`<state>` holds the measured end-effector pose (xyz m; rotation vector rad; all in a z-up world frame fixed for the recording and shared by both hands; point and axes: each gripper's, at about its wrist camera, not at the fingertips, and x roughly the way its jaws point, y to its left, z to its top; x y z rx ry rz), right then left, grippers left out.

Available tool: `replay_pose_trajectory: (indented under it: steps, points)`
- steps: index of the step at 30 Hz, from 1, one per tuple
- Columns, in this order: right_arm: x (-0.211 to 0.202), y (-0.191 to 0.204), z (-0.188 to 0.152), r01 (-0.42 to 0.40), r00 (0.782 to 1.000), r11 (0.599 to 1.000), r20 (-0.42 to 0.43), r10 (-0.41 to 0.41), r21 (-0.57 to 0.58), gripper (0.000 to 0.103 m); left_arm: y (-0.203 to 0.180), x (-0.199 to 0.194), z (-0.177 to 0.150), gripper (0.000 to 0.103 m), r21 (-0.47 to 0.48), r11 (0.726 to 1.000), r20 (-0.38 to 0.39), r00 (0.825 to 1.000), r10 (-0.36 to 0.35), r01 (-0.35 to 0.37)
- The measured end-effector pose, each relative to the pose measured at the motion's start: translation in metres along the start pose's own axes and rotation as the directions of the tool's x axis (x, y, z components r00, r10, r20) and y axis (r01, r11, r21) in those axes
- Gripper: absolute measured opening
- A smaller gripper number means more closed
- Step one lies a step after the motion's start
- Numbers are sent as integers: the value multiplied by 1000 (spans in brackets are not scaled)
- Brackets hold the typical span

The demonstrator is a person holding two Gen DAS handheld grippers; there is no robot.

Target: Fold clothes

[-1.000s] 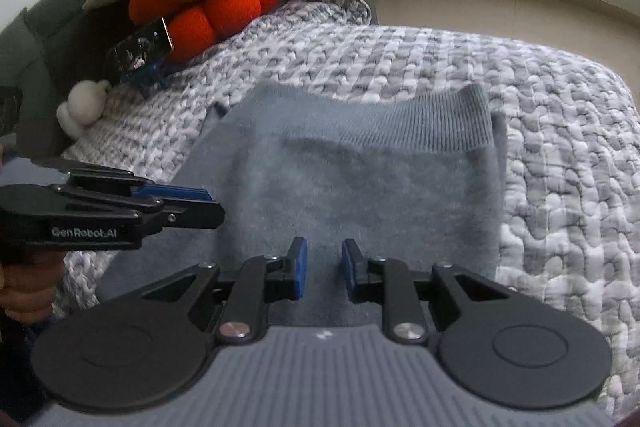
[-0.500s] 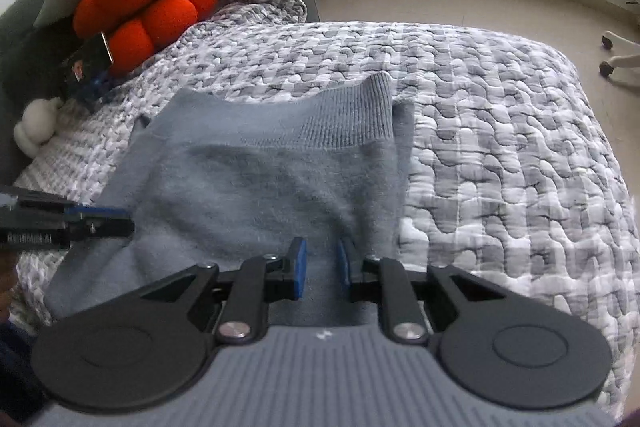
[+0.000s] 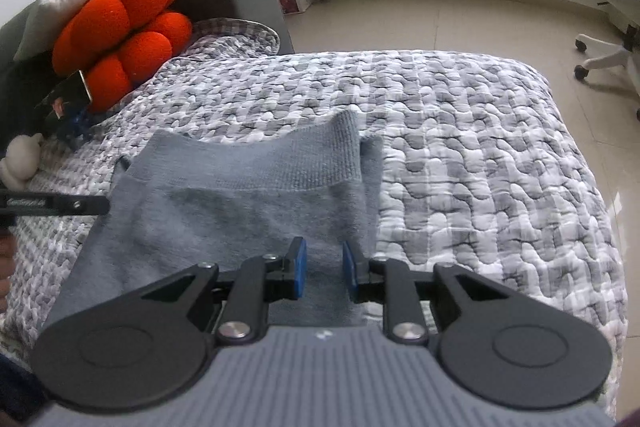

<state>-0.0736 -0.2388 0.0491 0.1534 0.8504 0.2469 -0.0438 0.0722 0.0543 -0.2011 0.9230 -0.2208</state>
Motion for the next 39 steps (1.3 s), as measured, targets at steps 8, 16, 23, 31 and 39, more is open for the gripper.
replay_pose_trajectory:
  steps: [8,16,23,31,39]
  points:
    - [8,5,5,1,1000,1000,-1,-1,-2,25,4,25,15,39,-22,1000,12,1000,-8,8]
    - [10,7,7,-4,1000,1000,6,4,-10,25,-8,23,14,17,79,996,54,998,38,-42]
    - [8,7,8,-11,1000,1000,15,11,-15,25,2,11,20,23,35,999,81,996,39,-42]
    - [11,9,8,-19,1000,1000,11,20,-20,25,-4,23,18,38,26,1000,57,998,-3,2]
    - [14,10,10,-22,1000,999,9,22,-24,25,-1,20,16,6,22,1000,64,998,-1,0]
